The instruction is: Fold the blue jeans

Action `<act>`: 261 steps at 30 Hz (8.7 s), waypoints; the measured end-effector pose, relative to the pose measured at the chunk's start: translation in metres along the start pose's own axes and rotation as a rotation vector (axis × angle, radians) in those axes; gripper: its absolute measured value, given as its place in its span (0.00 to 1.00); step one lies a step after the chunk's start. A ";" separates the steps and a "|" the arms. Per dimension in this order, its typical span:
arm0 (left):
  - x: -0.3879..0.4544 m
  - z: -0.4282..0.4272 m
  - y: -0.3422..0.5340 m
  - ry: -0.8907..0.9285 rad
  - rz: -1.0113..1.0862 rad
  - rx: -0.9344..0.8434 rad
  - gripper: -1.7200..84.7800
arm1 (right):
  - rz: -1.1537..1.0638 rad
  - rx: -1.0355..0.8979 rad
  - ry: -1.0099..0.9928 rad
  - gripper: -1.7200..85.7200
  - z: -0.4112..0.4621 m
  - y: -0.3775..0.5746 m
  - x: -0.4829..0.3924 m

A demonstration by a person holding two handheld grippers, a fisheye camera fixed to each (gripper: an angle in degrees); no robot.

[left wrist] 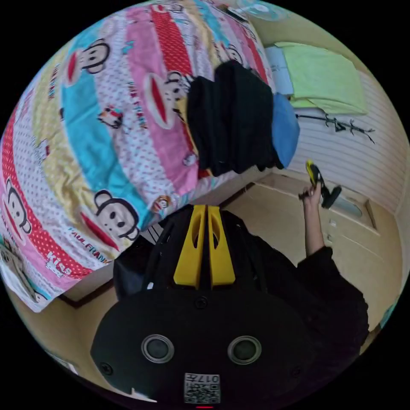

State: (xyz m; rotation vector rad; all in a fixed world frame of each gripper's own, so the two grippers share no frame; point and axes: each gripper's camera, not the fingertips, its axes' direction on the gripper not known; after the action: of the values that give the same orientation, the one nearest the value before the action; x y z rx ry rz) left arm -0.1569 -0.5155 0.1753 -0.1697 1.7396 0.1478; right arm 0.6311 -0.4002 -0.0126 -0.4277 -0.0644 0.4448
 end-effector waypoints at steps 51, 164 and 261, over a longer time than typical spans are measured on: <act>-0.160 0.026 0.213 -0.003 -0.689 0.403 0.01 | -0.160 -0.733 -0.408 0.18 0.344 0.311 -0.676; -0.005 -0.420 0.115 -0.244 -0.337 1.045 0.10 | -0.742 -0.122 -0.582 0.05 0.119 0.202 -0.743; -0.148 0.054 0.215 -0.102 -0.124 0.070 0.02 | -1.542 -1.039 -0.444 0.05 0.228 0.076 -0.404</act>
State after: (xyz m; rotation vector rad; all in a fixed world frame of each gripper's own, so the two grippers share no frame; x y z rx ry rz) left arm -0.1217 -0.2895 0.3126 -0.2149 1.6255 0.0045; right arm 0.2010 -0.4233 0.1759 -1.1193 -1.0098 -1.1046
